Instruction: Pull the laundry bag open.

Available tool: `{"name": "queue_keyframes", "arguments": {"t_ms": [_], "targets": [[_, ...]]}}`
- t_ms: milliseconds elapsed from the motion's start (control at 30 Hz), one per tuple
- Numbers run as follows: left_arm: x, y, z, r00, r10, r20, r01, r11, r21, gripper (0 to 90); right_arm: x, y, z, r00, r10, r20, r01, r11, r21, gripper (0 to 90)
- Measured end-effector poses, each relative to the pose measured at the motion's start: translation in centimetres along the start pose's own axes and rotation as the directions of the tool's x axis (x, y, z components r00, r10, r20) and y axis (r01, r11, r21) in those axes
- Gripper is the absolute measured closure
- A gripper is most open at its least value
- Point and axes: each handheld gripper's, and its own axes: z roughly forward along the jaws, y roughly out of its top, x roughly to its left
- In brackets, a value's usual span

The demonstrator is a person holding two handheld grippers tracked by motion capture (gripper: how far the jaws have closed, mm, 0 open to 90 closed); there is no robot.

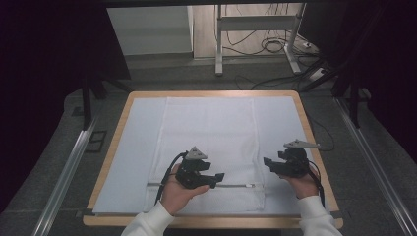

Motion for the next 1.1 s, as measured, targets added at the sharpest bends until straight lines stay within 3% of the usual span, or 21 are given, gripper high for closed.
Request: {"name": "queue_keyframes", "arguments": {"t_ms": [300,600,733,1100], "targets": [[-0.8,0.2,1.6,0.9992,0.039,0.008,-0.039,0.9982,0.046,35.9,0.0,0.0,-0.1,1.0000,0.000,0.000,0.000,1.000,-0.003,32.2],[-1.1,-0.1,3.0,0.9990,0.043,0.011,-0.044,0.9959,0.080,37.3,0.1,0.0,0.0,0.9999,-0.012,-0.004,0.012,1.000,-0.001,31.8],[-1.4,-0.1,3.7,0.9988,0.034,0.036,-0.038,0.9953,0.090,38.9,0.1,-0.1,0.1,0.9999,-0.015,-0.004,0.015,1.000,0.004,31.6],[-3.1,-0.1,5.6,0.9971,0.055,0.052,-0.061,0.9912,0.117,39.9,0.0,0.0,-0.1,0.9997,-0.019,-0.015,0.019,1.000,-0.003,31.6]]}}
